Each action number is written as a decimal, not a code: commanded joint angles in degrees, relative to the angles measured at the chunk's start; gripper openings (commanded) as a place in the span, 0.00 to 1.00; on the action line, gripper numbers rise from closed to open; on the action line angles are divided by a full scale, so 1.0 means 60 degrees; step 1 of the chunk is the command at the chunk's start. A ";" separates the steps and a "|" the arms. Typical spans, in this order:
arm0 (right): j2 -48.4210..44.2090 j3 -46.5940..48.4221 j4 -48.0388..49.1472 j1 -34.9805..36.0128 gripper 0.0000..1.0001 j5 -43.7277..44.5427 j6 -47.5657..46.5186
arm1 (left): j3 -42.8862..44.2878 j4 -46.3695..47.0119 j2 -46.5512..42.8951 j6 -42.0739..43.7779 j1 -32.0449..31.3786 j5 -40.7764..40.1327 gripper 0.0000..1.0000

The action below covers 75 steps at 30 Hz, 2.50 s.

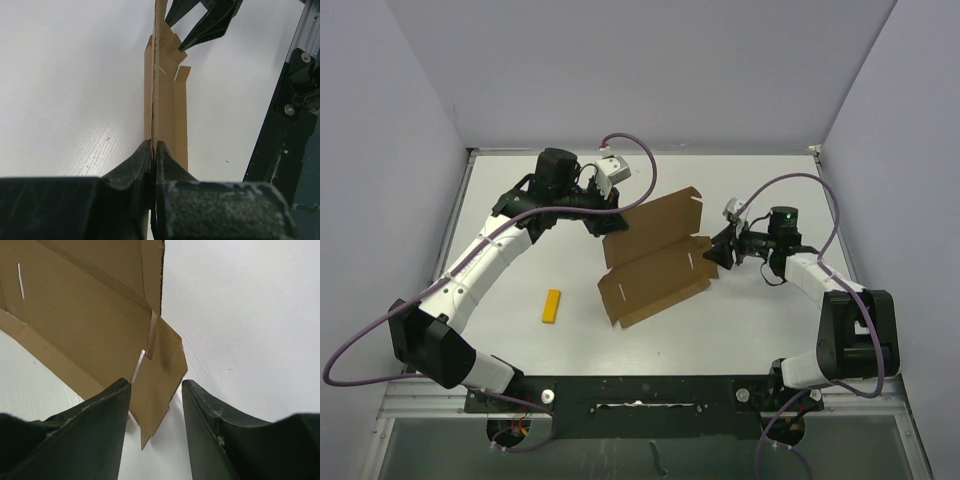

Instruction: Fold the paper box

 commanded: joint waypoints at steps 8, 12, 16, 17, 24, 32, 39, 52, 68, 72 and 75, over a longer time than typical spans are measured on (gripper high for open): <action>0.0655 0.1022 -0.1054 0.0115 0.51 0.0261 -0.0260 | 0.0182 0.0336 -0.0340 0.0200 0.0054 0.0336 0.00; 0.0573 0.1341 -0.1722 -0.0210 0.52 -0.0106 -0.0605 | 0.0174 0.0334 -0.0342 0.0211 0.0054 0.0330 0.00; 0.0513 0.1510 -0.2195 -0.0648 0.54 -0.0588 -0.0900 | 0.0165 0.0370 -0.0373 0.0211 0.0054 0.0361 0.00; 0.0586 0.1540 -0.2266 -0.0689 0.56 -0.0617 -0.0917 | 0.0164 0.0365 -0.0375 0.0211 0.0054 0.0368 0.00; 0.1350 0.2020 -0.2818 -0.0222 0.58 -0.0511 -0.0740 | 0.0133 0.0421 -0.0362 0.0180 0.0039 0.0429 0.00; 0.2049 0.2294 -0.2488 0.0109 0.37 0.0080 -0.0196 | 0.0113 0.0428 -0.0405 0.0204 0.0054 0.0463 0.00; 0.1065 0.1597 -0.0920 0.0200 0.00 -0.0151 -0.0039 | 0.0250 0.0365 -0.0417 0.0128 0.0054 0.0553 0.00; 0.0179 -0.0821 0.4732 0.1064 0.00 0.1774 0.1070 | 0.0336 0.0594 0.0209 -0.0720 0.0641 0.1441 0.00; 0.0621 -0.1312 0.5503 0.1073 0.00 0.1267 0.1309 | -0.0188 0.0980 0.0621 -0.1347 0.0684 0.1600 0.00; 0.0612 -0.1212 0.5203 0.1075 0.05 0.0921 0.1253 | -0.0235 0.1007 0.0707 -0.1426 0.0665 0.1588 0.00; 0.0568 -0.1004 0.4586 0.1060 0.08 0.0695 0.1056 | -0.0245 0.1007 0.0738 -0.1445 0.0655 0.1559 0.00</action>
